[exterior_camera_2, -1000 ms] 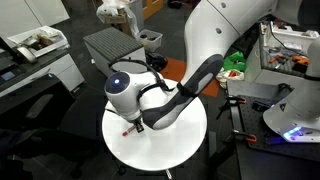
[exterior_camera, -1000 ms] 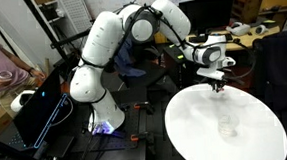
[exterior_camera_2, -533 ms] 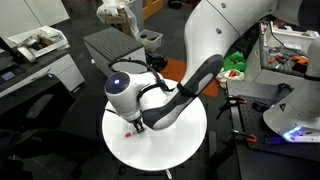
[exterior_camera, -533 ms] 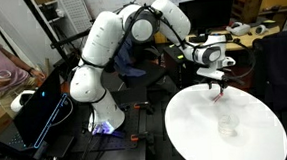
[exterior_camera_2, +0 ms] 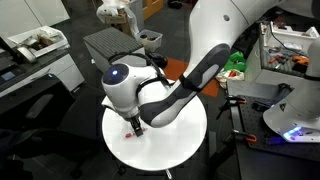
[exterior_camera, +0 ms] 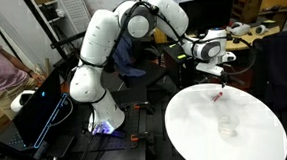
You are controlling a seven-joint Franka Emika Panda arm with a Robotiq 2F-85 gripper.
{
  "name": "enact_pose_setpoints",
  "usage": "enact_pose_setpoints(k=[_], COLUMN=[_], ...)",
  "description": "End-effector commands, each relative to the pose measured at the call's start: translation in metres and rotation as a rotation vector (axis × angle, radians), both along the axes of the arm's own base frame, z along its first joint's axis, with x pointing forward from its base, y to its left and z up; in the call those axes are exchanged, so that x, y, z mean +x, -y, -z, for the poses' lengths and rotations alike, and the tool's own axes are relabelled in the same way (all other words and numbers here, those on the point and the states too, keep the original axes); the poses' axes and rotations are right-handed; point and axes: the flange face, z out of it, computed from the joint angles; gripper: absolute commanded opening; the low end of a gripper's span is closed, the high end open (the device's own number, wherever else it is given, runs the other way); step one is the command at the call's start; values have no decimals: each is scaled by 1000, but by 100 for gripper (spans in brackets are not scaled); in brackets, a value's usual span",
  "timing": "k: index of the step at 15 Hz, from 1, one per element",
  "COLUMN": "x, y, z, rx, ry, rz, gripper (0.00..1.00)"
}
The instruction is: Remove the marker from the cup and put it on the table
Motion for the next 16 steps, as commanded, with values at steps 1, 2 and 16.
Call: enact_pose_setpoints(k=[1,2,16], x=[-19,-21,-25], y=[15,22,82], z=[-42,-51,-86], rx=[40,49,41], ry=[-13,-11,10], rz=[35,47,115], gripper=[100,100,100])
